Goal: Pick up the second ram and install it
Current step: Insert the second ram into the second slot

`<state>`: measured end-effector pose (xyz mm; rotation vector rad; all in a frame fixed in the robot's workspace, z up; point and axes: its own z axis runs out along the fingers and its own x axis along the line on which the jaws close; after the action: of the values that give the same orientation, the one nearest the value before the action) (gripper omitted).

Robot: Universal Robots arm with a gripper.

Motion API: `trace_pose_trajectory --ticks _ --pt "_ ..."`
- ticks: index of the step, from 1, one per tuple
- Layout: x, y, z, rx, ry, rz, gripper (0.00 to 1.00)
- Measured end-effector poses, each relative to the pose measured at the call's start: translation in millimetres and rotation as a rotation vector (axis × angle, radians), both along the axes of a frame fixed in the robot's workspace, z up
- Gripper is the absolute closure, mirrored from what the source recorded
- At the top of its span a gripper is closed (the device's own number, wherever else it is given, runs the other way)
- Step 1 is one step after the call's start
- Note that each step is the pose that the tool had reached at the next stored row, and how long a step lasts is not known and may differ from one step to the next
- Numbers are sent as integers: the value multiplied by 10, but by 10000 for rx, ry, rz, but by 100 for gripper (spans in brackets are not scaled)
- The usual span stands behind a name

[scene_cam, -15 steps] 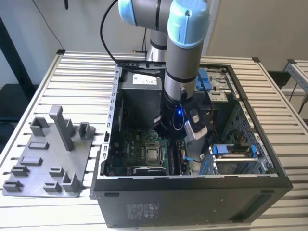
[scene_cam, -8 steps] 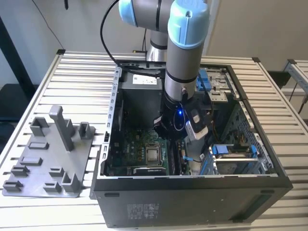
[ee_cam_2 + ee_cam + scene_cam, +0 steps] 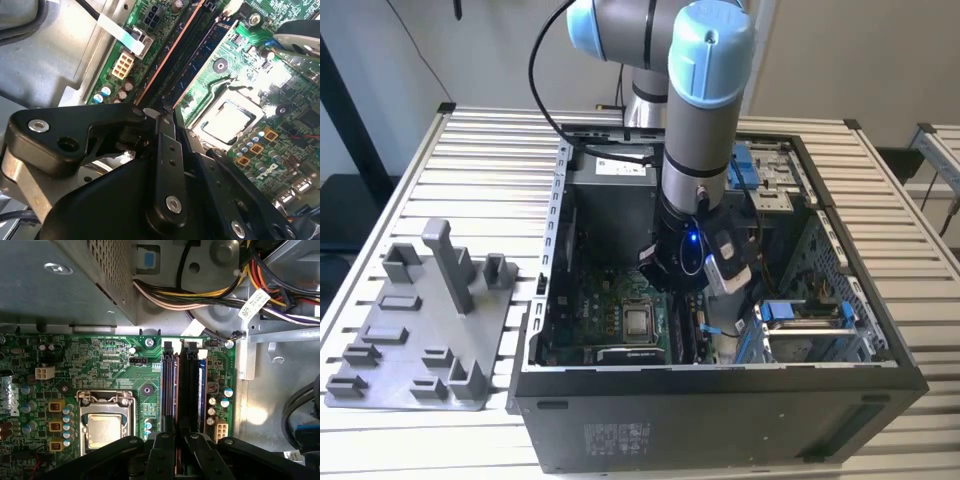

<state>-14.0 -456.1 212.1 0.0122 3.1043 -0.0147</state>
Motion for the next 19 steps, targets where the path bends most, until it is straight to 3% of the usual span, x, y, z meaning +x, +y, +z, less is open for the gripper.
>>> trace_pose_trajectory --ticks 7,11,16,19 --pt "0 0 -3 2 0 1 86" --pt "0 0 2 28 0 0 78" --pt "0 0 191 59 0 -55 78" --pt "0 0 235 64 -1 -107 78"
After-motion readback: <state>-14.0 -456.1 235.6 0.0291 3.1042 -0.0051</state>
